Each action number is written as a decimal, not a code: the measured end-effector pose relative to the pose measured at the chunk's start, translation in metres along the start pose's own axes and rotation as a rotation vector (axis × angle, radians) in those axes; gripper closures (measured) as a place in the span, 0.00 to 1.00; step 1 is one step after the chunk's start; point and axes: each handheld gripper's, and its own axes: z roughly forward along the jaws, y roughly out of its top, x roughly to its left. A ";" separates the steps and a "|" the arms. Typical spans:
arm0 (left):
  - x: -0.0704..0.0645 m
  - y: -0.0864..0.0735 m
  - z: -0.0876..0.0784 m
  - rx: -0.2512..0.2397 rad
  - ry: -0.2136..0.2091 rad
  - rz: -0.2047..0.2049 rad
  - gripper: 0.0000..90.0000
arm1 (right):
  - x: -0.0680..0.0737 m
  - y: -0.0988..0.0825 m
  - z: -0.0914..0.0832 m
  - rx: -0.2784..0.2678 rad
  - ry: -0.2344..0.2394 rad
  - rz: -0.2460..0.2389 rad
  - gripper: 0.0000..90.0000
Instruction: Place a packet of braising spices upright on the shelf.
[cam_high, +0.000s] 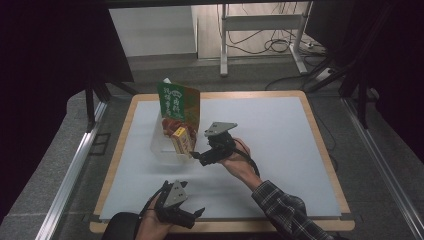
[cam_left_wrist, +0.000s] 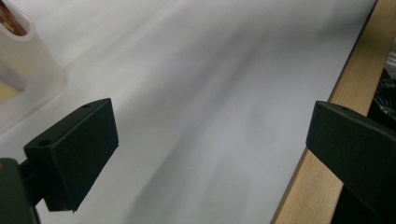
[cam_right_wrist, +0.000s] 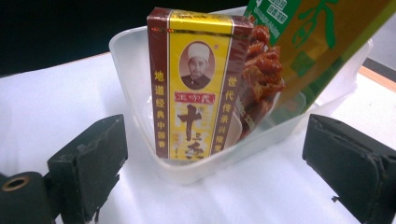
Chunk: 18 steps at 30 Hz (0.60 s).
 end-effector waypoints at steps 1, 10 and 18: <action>0.000 0.000 0.000 0.000 0.000 0.000 0.02 | -0.001 -0.001 -0.002 0.001 -0.001 0.001 0.07; 0.000 0.000 0.001 -0.002 -0.002 -0.003 0.02 | -0.005 -0.007 -0.019 0.009 0.005 0.018 0.07; 0.000 0.000 0.001 0.003 -0.001 0.000 0.02 | -0.010 -0.016 -0.032 0.017 0.002 0.034 0.07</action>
